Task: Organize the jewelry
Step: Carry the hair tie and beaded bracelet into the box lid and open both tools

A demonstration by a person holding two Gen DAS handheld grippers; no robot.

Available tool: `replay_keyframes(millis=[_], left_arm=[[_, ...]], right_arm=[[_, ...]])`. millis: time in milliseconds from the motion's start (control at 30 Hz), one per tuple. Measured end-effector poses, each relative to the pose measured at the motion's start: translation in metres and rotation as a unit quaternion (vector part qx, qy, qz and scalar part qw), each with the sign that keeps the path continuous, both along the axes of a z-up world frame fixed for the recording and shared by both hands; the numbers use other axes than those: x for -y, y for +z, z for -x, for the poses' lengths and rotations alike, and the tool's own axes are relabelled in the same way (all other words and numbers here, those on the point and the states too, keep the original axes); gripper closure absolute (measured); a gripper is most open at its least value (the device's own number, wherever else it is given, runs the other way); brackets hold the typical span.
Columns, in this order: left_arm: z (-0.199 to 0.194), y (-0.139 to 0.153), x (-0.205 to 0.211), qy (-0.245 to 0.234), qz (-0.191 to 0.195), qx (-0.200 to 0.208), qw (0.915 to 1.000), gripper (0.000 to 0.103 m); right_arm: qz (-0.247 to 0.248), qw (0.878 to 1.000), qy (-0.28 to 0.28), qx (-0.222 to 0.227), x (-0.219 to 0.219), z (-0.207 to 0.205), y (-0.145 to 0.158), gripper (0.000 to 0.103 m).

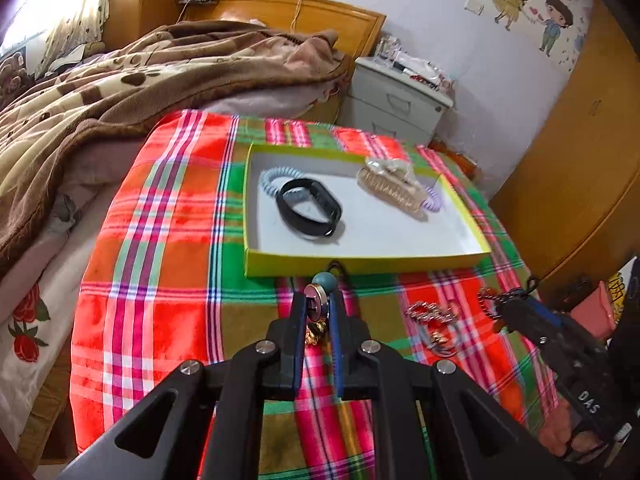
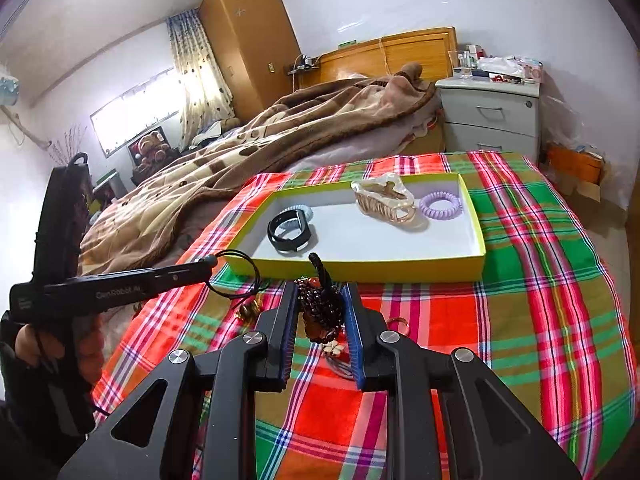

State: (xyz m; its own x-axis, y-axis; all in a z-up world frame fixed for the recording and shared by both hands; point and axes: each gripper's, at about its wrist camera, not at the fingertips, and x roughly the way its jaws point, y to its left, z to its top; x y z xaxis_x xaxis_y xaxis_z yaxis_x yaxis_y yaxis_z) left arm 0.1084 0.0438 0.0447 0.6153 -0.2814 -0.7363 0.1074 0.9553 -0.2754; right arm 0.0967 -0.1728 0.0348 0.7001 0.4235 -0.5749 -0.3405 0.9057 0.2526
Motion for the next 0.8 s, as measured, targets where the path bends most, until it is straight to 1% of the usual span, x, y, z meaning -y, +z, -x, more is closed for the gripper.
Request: replay_keyframes(millis=[100,300,467,600,667,800], left_arm=[[-0.002,0.003,0.002,-0.008,0.01,0.0,0.9999,0.091],[-0.007,0.01,0.008,-0.013,0.012,0.005,0.9998,0.091],[-0.021,0.017,0.008,-0.014,0.011,0.01,0.9998,0.091],[-0.036,0.021,0.013,-0.021,0.018,0.008,0.9996,0.091],[-0.045,0.024,0.016,-0.023,0.017,0.012,0.9995,0.091],[-0.065,0.025,0.024,-0.027,0.017,0.008,0.9995,0.091]], right_arm=[[0.001,1.0,-0.003,0.003,0.002,0.001,0.002,0.08],[-0.001,1.0,-0.02,0.012,0.011,-0.005,0.012,0.08],[0.002,0.999,-0.039,0.021,0.021,-0.017,0.021,0.08],[0.008,0.998,-0.054,0.02,0.028,-0.032,0.025,0.08],[0.014,0.998,-0.066,0.016,0.032,-0.043,0.023,0.08],[0.019,0.996,-0.083,0.001,0.04,-0.065,0.015,0.08]])
